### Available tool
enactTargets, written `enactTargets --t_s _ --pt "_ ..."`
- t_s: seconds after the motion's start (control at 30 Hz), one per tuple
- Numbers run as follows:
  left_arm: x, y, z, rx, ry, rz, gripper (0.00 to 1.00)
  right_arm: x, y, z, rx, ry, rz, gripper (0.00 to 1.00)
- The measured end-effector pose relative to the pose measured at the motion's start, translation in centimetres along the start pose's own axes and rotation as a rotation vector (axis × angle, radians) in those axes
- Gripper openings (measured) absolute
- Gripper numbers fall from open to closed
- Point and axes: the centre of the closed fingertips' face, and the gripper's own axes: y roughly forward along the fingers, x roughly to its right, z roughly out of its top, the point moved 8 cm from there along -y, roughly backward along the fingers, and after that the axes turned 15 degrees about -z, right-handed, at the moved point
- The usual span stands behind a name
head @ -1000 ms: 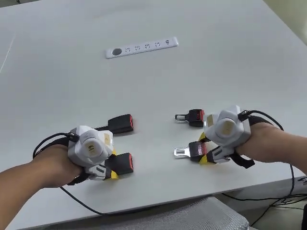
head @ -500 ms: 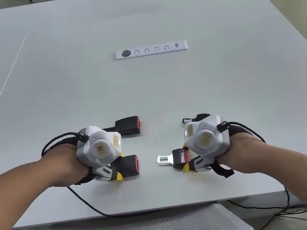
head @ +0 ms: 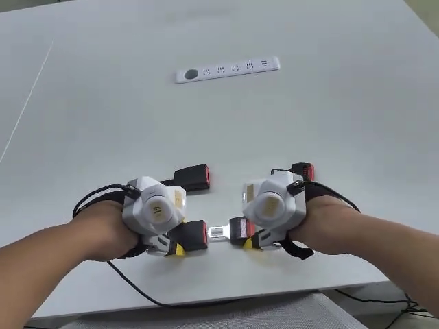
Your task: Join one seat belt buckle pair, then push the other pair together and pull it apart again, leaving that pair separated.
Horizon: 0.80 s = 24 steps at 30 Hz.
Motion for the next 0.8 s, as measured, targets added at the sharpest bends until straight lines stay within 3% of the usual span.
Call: enactTargets --t_s 0.27,0.8 --pt "-0.1 0.0 0.0 -0.009 0.005 -0.002 0.34 -0.2 0.1 0.4 0.007 -0.024 -0.005 0.34" --pt "-0.1 0.0 -0.1 -0.006 0.024 -0.008 0.33 -0.5 0.7 1.3 0.050 0.007 -0.010 0.32"
